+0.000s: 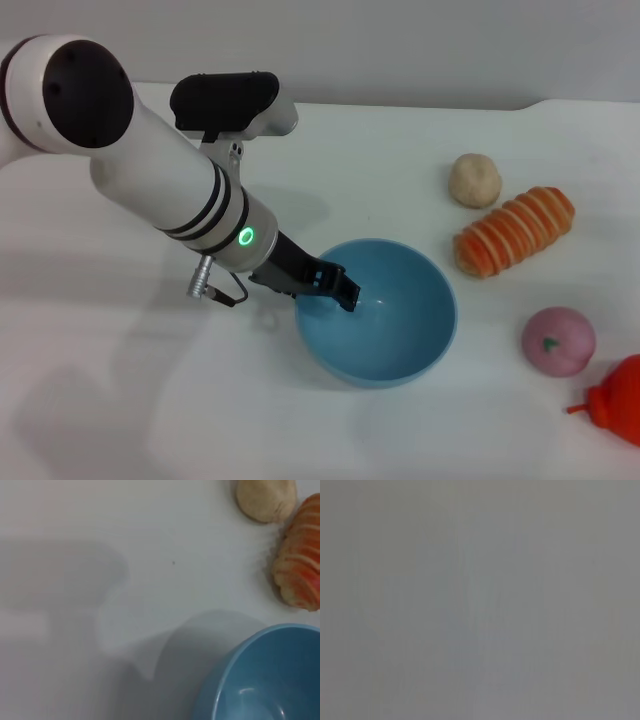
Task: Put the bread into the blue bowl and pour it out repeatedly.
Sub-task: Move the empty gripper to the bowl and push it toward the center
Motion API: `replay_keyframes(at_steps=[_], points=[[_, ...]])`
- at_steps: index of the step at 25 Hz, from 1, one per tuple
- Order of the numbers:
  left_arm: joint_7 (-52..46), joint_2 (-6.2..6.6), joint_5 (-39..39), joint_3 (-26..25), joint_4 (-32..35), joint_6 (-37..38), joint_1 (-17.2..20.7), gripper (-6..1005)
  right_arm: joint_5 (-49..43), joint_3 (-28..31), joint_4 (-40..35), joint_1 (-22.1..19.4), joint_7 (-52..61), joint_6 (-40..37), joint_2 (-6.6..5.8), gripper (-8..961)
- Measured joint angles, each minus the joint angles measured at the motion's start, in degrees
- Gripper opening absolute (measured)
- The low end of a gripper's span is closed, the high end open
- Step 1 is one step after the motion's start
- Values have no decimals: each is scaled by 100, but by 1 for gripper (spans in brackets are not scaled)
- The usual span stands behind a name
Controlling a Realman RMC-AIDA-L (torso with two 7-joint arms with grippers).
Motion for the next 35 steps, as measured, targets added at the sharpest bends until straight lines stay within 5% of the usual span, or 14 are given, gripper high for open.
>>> replay_keyframes(at_steps=[13, 18, 29, 35], points=[[127, 4, -19, 33, -217, 56, -52, 590, 35, 25, -28, 54, 0, 0, -10, 444], [169, 4, -19, 78, -360, 20, -157, 507, 46, 34, -62, 35, 0, -15, -9, 444], [281, -6, -81, 105, -380, 3, -189, 67, 47, 35, -102, 12, 0, -32, -10, 444], [293, 7, -125, 62, -383, 4, -190, 30, 47, 51, -107, 6, 266, -35, -4, 444]])
